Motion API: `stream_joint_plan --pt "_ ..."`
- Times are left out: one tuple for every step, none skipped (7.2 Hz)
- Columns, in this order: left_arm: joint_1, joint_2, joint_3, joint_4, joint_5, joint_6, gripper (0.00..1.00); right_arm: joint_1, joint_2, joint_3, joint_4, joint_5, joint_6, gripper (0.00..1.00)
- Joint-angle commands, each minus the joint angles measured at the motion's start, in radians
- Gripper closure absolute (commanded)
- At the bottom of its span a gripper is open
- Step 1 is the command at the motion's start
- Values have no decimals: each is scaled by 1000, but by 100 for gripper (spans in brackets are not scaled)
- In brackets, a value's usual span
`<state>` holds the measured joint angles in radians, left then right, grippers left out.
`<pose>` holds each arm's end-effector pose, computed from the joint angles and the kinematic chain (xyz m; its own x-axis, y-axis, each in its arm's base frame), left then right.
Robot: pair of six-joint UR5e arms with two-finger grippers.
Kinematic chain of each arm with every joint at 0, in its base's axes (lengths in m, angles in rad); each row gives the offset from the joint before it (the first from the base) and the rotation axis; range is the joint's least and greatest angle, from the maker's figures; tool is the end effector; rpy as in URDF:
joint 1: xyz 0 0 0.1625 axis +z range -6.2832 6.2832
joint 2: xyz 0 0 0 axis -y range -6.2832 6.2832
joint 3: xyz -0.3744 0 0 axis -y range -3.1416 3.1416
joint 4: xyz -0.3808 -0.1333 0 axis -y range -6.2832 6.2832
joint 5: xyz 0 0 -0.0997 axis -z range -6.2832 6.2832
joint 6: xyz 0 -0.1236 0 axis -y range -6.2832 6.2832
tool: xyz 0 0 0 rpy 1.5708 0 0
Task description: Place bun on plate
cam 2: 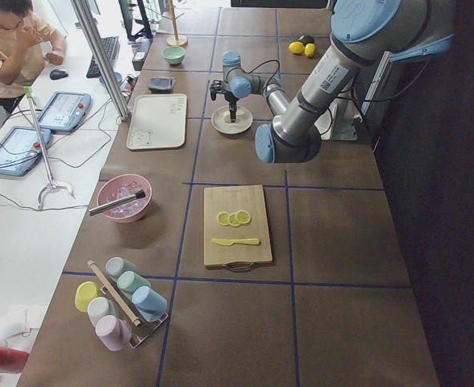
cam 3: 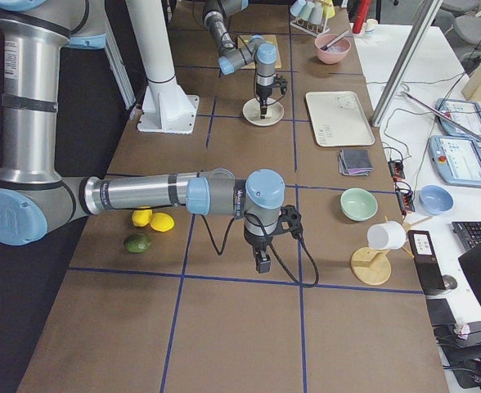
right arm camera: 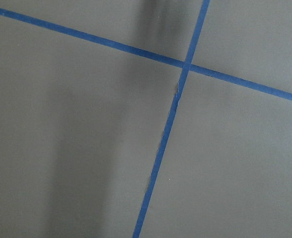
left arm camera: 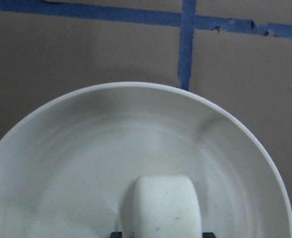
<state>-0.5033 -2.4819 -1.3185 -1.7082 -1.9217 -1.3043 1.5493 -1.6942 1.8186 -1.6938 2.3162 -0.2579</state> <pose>0.6129 -0.4411 0.1688 0.6537 -0.0776 -0.7528 0.0680 0.9967 -0.0437 0.0402 -0.4326 0.5775 0.7048 -0.2712 0.6555 0.2081 0.9624 0.1743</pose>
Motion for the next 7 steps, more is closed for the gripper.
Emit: stream_joint_plan --pt "-73 47 -116 94 -88 66 0 0 1 1 0 0 0 0" --pt "-162 183 -301 207 -176 255 0 0 1 -1 0 0 2 0" --pt "-269 342 -455 276 -227 471 0 0 2 -2 -1 -1 2 0" --pt "-391 456 -512 318 -261 702 0 0 2 -5 -1 -1 2 0" --pt "-525 557 -515 324 -278 949 0 0 2 -7 -1 -1 2 0" --pt "-643 648 -505 322 -307 1163 0 0 2 -8 0 -3 2 0" --pt "-800 725 -486 323 -344 1345 0 0 2 -11 0 -3 2 0"
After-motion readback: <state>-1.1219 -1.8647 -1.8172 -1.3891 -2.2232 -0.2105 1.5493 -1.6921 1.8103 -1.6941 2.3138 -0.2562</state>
